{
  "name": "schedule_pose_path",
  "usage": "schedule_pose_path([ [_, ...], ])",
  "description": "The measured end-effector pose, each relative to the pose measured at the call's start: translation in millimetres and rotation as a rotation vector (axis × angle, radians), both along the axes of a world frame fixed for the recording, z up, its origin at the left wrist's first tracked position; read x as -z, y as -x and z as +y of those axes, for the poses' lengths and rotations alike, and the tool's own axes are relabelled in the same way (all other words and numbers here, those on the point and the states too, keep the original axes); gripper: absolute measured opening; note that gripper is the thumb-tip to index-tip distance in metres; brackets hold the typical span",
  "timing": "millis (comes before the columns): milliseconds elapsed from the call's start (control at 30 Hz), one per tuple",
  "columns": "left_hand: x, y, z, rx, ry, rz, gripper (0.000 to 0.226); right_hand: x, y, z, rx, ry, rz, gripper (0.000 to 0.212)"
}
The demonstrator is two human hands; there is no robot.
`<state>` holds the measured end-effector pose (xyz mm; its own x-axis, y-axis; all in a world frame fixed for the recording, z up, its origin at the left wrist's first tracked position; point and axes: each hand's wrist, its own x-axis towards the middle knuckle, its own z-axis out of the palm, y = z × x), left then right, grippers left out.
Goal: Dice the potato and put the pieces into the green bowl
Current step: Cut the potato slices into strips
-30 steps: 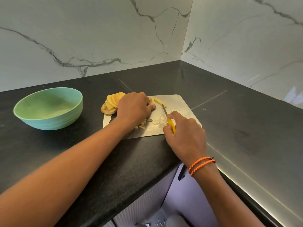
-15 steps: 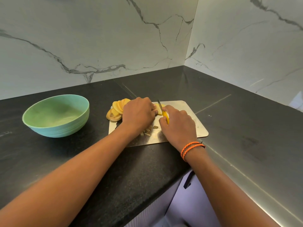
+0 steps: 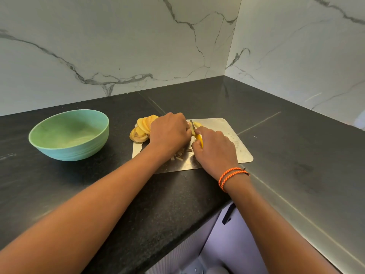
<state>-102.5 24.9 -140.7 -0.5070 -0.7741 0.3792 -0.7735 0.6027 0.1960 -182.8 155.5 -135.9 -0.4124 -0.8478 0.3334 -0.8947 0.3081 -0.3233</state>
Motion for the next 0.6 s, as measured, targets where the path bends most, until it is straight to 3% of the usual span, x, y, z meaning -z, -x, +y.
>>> schedule_pose_path([
  [433, 0, -1, 3, -0.004, -0.003, 0.004, 0.028, 0, -13, 53, 0.062, -0.035, 0.09, 0.039],
  [600, 3, -1, 3, -0.006, 0.009, 0.008, 0.029, 0, -9, 54, 0.058, 0.0, 0.039, 0.041],
])
